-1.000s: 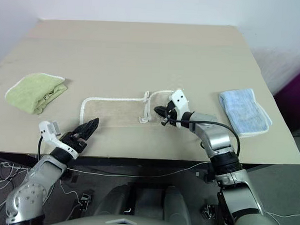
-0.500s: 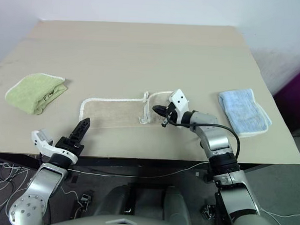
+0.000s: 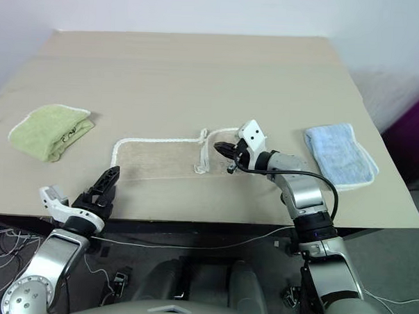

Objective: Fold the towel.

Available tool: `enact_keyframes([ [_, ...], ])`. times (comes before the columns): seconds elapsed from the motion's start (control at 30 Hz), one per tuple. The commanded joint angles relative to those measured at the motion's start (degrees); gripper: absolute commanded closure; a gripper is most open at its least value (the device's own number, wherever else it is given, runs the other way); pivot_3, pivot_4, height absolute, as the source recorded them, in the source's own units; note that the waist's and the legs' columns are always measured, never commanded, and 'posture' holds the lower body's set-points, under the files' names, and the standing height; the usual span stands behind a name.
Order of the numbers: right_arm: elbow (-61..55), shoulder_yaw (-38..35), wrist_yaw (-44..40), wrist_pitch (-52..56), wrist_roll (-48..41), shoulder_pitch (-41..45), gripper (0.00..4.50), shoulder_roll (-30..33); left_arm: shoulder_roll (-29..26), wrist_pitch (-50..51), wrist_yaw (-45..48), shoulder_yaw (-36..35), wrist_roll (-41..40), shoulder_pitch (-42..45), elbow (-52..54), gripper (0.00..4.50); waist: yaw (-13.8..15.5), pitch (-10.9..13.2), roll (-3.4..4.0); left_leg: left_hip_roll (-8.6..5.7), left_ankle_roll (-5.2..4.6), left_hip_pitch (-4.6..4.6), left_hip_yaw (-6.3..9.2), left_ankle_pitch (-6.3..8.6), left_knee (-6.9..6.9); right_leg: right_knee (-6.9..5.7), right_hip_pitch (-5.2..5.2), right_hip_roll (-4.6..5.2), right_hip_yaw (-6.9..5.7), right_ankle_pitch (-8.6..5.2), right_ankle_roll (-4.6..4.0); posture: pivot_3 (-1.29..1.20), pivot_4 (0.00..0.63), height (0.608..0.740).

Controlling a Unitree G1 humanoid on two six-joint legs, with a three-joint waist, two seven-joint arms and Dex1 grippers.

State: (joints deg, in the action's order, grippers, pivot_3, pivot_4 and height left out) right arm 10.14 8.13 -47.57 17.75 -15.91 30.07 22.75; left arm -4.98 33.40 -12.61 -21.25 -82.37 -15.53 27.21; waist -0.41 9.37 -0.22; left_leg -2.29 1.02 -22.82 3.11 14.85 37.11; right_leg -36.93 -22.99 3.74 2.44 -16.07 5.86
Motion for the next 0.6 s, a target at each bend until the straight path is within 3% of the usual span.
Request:
enact_keyframes([
  [0.03,-3.00,-1.50,0.34,-0.16,-0.23,0.88,4.50,0.06,-0.35,1.24,-3.49,1.44,1.44,1.89,-7.79,0.13,0.33,0.00,0.09,-0.01,0.00,0.18,0.01,0.00,-0.01,0.02,0.20,0.01,-0.02,-0.01,-0.01,0.00,0.150,0.740],
  [0.17,-3.65,-1.72,0.65,0.27,-0.20,0.60,4.50,0.28,0.06,0.41,-4.22,0.62,1.86,5.99,-10.84,0.13,1.43,-0.17,0.39,-0.02,-0.01,0.62,0.16,0.00,-0.03,0.27,0.82,0.00,-0.14,-0.13,-0.23,0.00,0.150,0.740],
  [0.27,-4.27,-1.84,0.95,0.57,-0.22,0.28,4.50,0.35,0.14,0.53,-4.19,0.38,1.65,7.50,-11.04,0.73,1.45,-0.18,0.40,-0.04,0.00,0.62,0.20,0.00,0.00,0.31,0.88,0.01,-0.16,-0.13,-0.23,0.00,0.150,0.740],
  [0.6,-4.93,-1.89,2.32,0.49,-0.03,-0.43,4.50,0.27,-0.13,0.28,-5.43,-0.78,0.40,9.12,-9.82,4.26,1.18,-0.16,0.38,-0.04,0.00,0.50,0.22,0.00,-0.04,0.32,0.72,0.03,-0.12,-0.11,-0.19,0.00,0.150,0.740],
])
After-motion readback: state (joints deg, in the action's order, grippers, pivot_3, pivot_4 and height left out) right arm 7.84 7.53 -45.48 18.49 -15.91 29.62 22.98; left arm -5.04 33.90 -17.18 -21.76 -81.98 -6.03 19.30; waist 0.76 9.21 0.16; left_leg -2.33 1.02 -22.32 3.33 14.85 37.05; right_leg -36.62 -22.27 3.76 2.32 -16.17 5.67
